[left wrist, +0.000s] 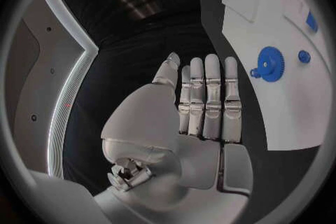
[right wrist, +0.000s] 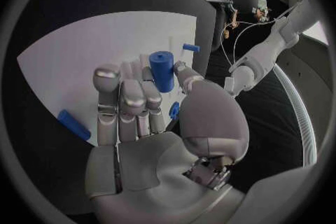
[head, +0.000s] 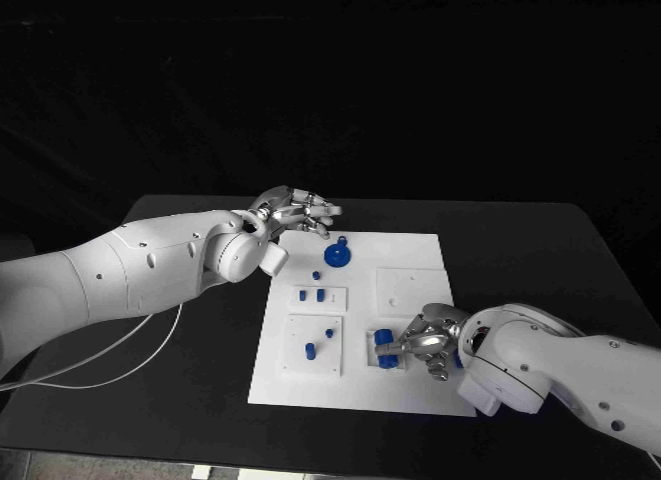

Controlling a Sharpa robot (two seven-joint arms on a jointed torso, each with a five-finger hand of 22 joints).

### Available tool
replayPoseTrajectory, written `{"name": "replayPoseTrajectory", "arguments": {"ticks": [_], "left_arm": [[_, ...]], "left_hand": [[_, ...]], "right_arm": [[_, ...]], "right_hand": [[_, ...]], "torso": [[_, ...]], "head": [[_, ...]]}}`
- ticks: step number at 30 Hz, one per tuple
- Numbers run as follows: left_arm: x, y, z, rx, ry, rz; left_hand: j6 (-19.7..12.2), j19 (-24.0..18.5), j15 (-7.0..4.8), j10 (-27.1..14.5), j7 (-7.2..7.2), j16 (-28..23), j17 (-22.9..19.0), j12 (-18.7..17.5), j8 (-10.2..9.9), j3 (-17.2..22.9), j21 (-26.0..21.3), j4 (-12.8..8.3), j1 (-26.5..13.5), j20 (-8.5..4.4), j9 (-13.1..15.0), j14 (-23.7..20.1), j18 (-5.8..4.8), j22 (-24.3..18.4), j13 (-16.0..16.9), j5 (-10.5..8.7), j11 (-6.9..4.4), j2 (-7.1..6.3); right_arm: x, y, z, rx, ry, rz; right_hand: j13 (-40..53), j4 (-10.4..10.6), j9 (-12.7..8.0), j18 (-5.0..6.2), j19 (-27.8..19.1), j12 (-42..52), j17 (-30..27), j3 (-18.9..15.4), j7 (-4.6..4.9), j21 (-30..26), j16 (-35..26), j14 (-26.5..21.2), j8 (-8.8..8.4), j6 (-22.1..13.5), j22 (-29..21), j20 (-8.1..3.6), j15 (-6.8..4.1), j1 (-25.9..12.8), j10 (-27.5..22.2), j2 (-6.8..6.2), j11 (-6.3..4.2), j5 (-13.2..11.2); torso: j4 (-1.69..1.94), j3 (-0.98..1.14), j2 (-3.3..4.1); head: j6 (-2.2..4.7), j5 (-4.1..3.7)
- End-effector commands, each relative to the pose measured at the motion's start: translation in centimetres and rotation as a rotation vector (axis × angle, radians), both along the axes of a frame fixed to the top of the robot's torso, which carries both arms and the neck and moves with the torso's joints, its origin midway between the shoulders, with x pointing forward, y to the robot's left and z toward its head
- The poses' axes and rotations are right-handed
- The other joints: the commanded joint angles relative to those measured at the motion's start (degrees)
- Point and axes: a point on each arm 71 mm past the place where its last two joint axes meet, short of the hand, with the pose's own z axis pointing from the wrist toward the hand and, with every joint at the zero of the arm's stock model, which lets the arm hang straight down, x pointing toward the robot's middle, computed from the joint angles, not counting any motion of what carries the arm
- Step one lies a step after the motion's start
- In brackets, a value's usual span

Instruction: Assemble the parts on the task board

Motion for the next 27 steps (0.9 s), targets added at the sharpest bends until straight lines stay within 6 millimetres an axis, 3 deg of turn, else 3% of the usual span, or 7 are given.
{"name": "replayPoseTrajectory", "arguments": {"ticks": [1, 5, 10, 19, 22, 23, 27], "left_arm": [[-0.09, -0.33, 0.03, -0.012, 0.006, -0.021], [-0.10, -0.32, 0.02, -0.011, 0.008, -0.023], [-0.11, -0.29, 0.01, -0.010, 0.009, -0.024], [-0.15, -0.35, -0.02, -0.008, 0.014, -0.030], [-0.16, -0.30, -0.02, -0.007, 0.015, -0.029], [-0.16, -0.29, -0.03, -0.007, 0.015, -0.029], [-0.16, -0.21, -0.03, -0.006, 0.015, -0.027]], "left_hand": [[0.0, 0.3, -0.07, -0.4, 0.15, 0.3, -0.1, 0.2, -0.2, -0.3, 0.3, -0.1, 0.4, 0.04, -0.1, -0.5, -0.85, -0.1, -0.1, 0.33, 0.11, 0.08], [0.0, 0.3, -0.06, -0.4, 0.14, 0.3, -0.1, 0.2, -0.3, -0.4, 0.3, 0.0, 0.3, 0.05, -0.1, -0.5, -0.85, -0.2, -0.1, 0.30, 0.11, 0.11], [0.0, 0.3, -0.06, -0.4, 0.14, 0.3, -0.1, 0.2, -0.3, -0.4, 0.3, 0.0, 0.3, 0.05, -0.1, -0.5, -0.85, -0.2, -0.1, 0.30, 0.11, 0.11], [0.0, 0.5, -0.07, -0.4, 0.14, 0.3, -0.1, 0.2, -0.3, -0.4, 0.4, 0.0, 0.4, -0.01, -0.1, -0.5, -0.85, -0.2, -0.1, 0.34, 0.11, 0.15], [0.0, 0.5, -0.07, -0.4, 0.14, 0.3, -0.1, 0.2, -0.3, -0.4, 0.4, 0.0, 0.4, -0.01, -0.1, -0.5, -0.85, -0.2, -0.1, 0.34, 0.11, 0.15], [0.0, 0.5, -0.07, -0.4, 0.14, 0.3, -0.1, 0.2, -0.3, -0.4, 0.4, 0.0, 0.4, -0.01, -0.1, -0.5, -0.85, -0.2, -0.1, 0.34, 0.11, 0.15], [0.0, 0.5, -0.07, -0.4, 0.15, 0.3, -0.2, 0.2, -0.3, -0.4, 0.4, 0.1, 0.3, -0.01, 0.0, -0.6, -0.85, -0.2, -0.1, 0.32, 0.12, 0.14]], "right_arm": [[0.09, 0.08, -0.18, -0.037, 0.001, 0.023], [0.34, 0.17, -0.31, -0.047, -0.005, 0.024], [0.48, 0.30, -0.43, -0.054, -0.009, 0.027], [0.46, 0.53, -0.57, -0.057, -0.007, 0.036], [0.44, 0.55, -0.56, -0.055, -0.009, 0.036], [0.43, 0.54, -0.55, -0.055, -0.009, 0.037], [0.31, 0.54, -0.48, -0.050, -0.011, 0.047]], "right_hand": [[-0.1, 0.4, -0.1, -0.61, 3.0, -0.2, -0.1, -0.1, 0.20, -0.2, -0.3, 0.0, -0.04, 0.0, 4.3, -0.20, -0.20, 0.1, -0.6, -0.64, -0.04, -0.4], [-0.3, 0.7, -0.1, -0.59, 3.0, -0.4, -0.2, -0.3, 0.24, -0.5, -0.5, 0.1, -0.04, -0.1, 4.3, -0.19, -0.19, 0.0, -0.7, -0.84, -0.02, -0.6], [-0.5, 2.4, 0.1, -0.54, 3.0, -0.7, -0.3, -0.8, 0.35, -0.7, -0.8, 0.0, -0.02, -0.4, 4.3, -0.12, -0.11, -0.6, -0.9, -2.09, 0.10, -4.1], [-0.8, 6.0, -0.1, -0.73, 3.0, -1.3, -0.2, -2.7, 0.41, -1.0, -1.2, 0.0, -0.02, -0.9, 4.3, -0.37, -0.24, -1.0, -1.2, -4.10, 0.08, -4.5], [-0.9, 8.1, -0.2, -0.70, 3.0, -1.5, -0.1, -7.0, 0.43, -1.2, -1.4, 0.0, 0.01, -1.3, 4.2, -0.34, -0.21, -1.6, -1.4, -4.16, 0.11, -4.5], [-0.9, 10.1, -0.2, -0.70, 3.0, -1.5, -0.1, -8.6, 0.41, -1.2, -1.5, 0.1, 0.02, -1.3, 4.3, -0.35, -0.16, 0.4, -1.4, -4.20, 0.06, -4.6], [-0.9, 11.6, -0.3, -0.69, 3.0, -1.7, 0.0, -9.8, 0.49, -1.3, -1.6, 0.1, -0.01, -1.5, 4.2, -0.33, -0.20, -0.7, -1.5, -4.55, 0.14, -4.5]], "torso": [[-0.01, 0.05, 0.02], [0.04, 0.05, 0.04], [0.00, 0.06, 0.02], [-0.05, 0.05, 0.00], [-0.02, 0.08, 0.02], [-0.02, 0.08, 0.02], [-0.04, 0.08, 0.02]], "head": [[-0.09, 0.12], [-0.16, 0.18], [-0.24, 0.36], [-0.29, 0.53], [-0.22, 0.46], [-0.22, 0.46], [-0.21, 0.44]]}}
